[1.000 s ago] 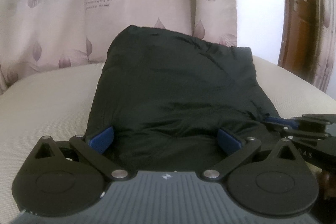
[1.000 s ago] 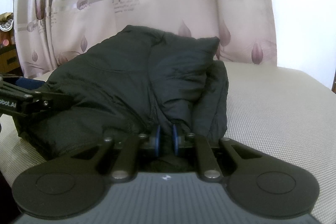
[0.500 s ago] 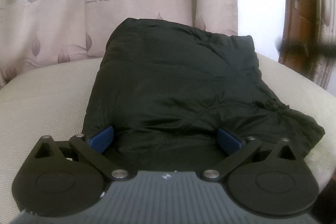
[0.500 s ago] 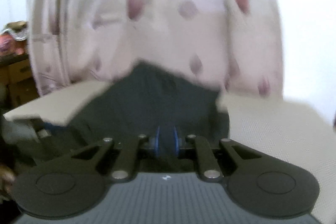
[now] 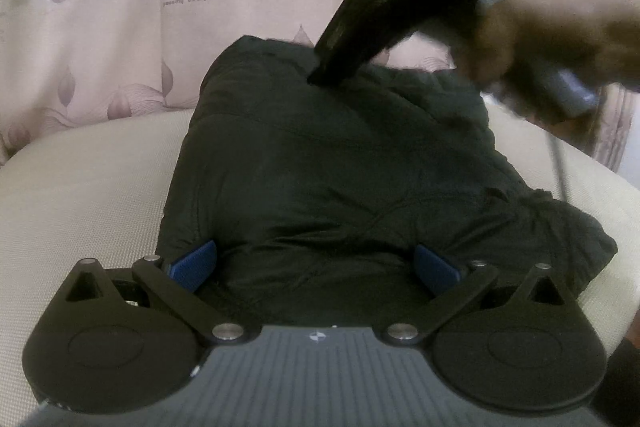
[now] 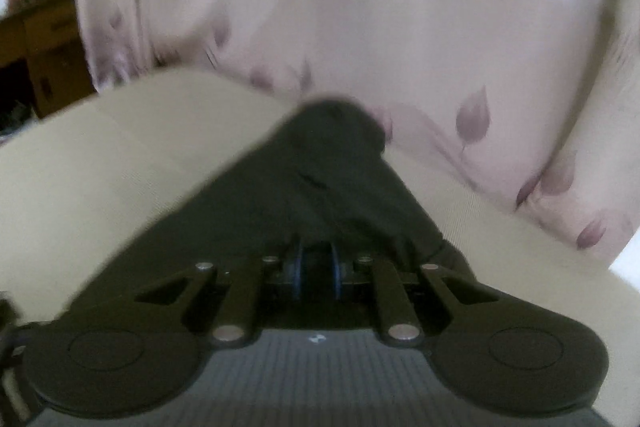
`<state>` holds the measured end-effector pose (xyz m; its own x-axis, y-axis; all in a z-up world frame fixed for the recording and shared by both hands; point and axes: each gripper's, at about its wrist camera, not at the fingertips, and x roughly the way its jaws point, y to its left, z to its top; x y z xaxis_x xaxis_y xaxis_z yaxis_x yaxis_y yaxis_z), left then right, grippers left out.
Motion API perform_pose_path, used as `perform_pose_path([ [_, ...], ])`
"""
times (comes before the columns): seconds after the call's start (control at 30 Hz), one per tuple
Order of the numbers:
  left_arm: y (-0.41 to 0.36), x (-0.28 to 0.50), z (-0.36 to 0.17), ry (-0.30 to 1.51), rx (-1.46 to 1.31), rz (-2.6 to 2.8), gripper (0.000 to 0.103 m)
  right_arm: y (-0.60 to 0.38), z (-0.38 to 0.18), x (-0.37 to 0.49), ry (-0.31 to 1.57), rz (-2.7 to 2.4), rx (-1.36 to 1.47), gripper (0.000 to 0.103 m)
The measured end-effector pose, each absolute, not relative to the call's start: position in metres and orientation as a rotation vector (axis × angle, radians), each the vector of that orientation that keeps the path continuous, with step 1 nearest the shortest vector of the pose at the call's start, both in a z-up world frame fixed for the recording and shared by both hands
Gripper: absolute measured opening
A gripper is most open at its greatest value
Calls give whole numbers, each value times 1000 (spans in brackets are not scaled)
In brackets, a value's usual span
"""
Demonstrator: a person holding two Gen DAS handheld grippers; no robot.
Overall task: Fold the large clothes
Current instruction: 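Pat the folded jacket flat with the right gripper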
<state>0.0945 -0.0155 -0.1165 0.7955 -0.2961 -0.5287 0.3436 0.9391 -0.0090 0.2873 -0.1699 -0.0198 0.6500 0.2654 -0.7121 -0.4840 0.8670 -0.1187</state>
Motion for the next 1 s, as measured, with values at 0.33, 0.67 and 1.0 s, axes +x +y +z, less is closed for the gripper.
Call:
perform_pose_path([
  [0.33, -12, 94, -117, 548, 70, -372, 103, -181, -78, 333, 933, 373, -182, 12],
  [0.67, -14, 99, -117, 573, 86, -377, 103, -177, -41, 344, 903, 370, -216, 14],
  [1.0, -12, 98, -121, 561, 66, -370, 103, -71, -42, 364, 869, 531, -482, 13],
])
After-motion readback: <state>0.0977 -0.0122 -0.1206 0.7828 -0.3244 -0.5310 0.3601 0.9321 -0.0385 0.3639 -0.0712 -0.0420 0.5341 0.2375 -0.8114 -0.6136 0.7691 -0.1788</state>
